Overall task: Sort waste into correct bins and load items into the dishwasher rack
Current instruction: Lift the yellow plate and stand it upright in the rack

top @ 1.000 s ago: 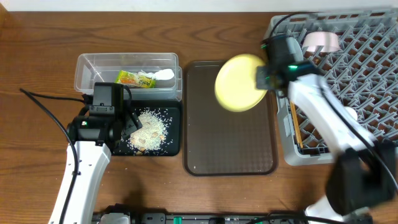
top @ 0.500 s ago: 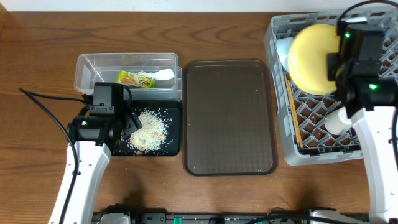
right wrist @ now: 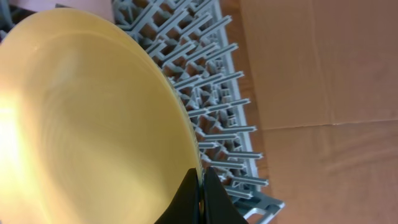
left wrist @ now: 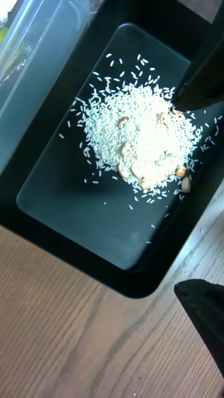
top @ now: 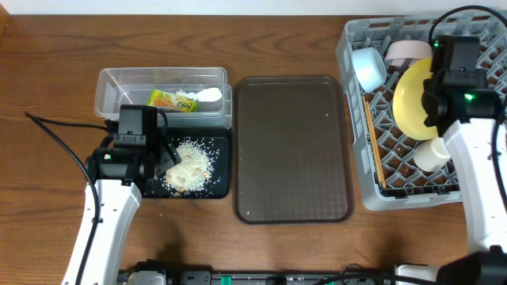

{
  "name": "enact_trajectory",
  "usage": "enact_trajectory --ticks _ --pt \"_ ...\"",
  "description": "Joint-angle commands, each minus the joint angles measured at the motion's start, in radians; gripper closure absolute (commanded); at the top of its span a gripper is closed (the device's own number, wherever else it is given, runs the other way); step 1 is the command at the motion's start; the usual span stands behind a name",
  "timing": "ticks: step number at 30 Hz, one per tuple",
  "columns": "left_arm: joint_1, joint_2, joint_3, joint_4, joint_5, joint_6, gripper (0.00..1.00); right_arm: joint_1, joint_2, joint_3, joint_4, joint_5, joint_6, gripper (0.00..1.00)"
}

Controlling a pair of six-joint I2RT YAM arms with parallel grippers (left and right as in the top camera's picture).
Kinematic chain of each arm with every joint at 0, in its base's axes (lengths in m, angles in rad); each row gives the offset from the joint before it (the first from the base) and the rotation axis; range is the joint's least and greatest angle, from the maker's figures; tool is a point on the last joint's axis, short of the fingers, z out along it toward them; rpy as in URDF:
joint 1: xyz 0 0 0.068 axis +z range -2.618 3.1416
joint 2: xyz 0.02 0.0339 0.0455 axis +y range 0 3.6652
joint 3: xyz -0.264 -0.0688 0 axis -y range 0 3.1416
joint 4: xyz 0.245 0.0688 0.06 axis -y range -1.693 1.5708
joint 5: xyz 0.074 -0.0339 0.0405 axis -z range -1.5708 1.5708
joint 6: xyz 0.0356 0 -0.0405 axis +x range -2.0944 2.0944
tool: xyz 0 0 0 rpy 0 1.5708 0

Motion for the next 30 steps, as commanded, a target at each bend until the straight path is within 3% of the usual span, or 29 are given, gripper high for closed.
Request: enact_trajectory --ticks 1,5,6,8,9,14,16,19,23,30 --pt "0.005 0.003 -0.003 -0.002 -0.019 0.005 0.12 0.036 0.034 0.0 -0.005 0.01 0.077 0.99" --pt "0.005 0.003 -0.003 -0.003 -0.019 0.005 0.12 0.083 0.066 0.0 -0.007 -0.013 0.155 0.98" --pt "0.005 0.003 -0.003 -0.003 -0.019 0.005 0.12 0.094 0.069 0.0 -0.011 -0.044 0.182 0.92" --pt "0.005 0.003 -0.003 -0.002 -0.019 0.005 0.11 0.108 0.072 0.0 -0.03 -0.145 0.23 0.67" --pt "0.005 0.003 -0.003 -0.002 -0.019 0.006 0.11 0.109 0.072 0.0 -0.039 -0.209 0.256 0.6" --pt "0.005 0.002 0.01 0.011 -0.019 0.011 0.11 0.07 0.052 0.001 -0.071 -0.559 0.327 0.52" --pt "0.0 0.0 0.025 0.029 0.019 0.089 0.11 0.039 0.031 0.001 -0.089 -0.704 0.327 0.5" --pt "-0.016 -0.004 0.04 0.086 0.165 0.247 0.11 -0.015 0.001 0.001 -0.128 -0.887 0.319 0.37" --pt "-0.042 -0.002 0.041 0.098 0.248 0.326 0.11 -0.073 -0.013 0.001 -0.216 -0.922 0.263 0.38" --pt "-0.045 -0.009 0.04 -0.077 0.248 0.326 0.12 -0.117 -0.013 0.0 -0.344 -0.87 0.275 0.4"
